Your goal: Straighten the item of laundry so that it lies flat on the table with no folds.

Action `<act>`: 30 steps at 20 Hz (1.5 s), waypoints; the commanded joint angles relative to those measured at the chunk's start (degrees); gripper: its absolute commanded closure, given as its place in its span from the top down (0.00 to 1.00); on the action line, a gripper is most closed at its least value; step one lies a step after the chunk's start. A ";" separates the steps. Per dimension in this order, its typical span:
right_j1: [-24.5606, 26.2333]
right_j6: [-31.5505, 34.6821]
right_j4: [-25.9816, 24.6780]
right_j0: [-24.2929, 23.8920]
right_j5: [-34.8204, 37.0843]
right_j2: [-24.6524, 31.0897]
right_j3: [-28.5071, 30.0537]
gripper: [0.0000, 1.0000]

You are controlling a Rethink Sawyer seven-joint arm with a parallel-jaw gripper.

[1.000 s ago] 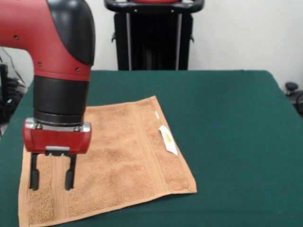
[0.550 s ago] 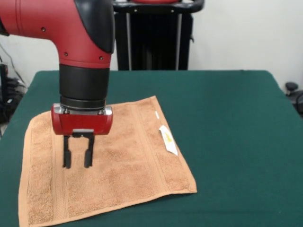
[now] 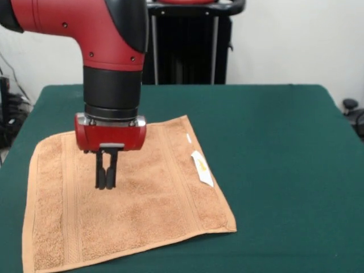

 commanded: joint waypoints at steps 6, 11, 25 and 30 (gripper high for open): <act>-4.48 10.85 5.86 4.36 0.80 -1.12 12.29 0.00; -8.20 7.40 8.92 2.03 4.13 1.46 15.56 0.00; -12.46 6.28 12.84 1.53 4.47 0.93 20.33 0.00; -13.75 6.25 14.28 1.26 5.86 0.68 22.02 0.00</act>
